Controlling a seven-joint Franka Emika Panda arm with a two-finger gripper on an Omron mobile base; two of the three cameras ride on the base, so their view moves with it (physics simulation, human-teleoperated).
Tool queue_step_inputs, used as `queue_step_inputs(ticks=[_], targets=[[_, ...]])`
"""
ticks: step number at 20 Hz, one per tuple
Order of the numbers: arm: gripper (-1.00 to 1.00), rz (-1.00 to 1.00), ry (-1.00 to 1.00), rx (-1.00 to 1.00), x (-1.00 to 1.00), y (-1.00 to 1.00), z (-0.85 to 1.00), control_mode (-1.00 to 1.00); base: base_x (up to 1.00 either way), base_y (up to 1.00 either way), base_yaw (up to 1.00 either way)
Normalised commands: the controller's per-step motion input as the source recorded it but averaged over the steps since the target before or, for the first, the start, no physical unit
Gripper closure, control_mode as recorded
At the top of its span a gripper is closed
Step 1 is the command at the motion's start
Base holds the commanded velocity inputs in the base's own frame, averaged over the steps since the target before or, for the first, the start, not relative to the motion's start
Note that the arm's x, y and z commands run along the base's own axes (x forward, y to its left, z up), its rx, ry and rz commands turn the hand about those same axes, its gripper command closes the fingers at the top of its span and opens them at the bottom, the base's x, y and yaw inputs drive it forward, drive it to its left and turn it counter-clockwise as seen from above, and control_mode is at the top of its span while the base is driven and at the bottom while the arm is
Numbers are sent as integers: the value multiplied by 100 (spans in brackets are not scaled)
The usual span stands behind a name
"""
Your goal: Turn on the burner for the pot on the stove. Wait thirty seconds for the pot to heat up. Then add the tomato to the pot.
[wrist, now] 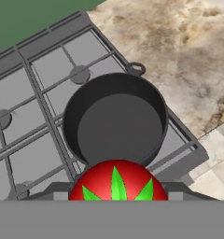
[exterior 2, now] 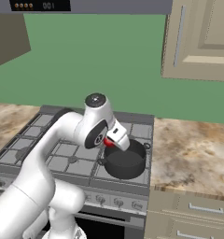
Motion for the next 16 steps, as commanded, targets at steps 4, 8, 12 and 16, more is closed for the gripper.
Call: queue_step_inputs(ticks=[4, 8, 12, 16], targets=[[100, 0, 3, 0, 21, 1, 0, -100, 0, 0, 0], [100, 0, 3, 0, 6, 0, 0, -100, 0, 0, 0], [100, 0, 0, 0, 0, 0, 0, -100, 0, 0, 0], [100, 0, 0, 0, 0, 0, 0, -100, 0, 0, 0]])
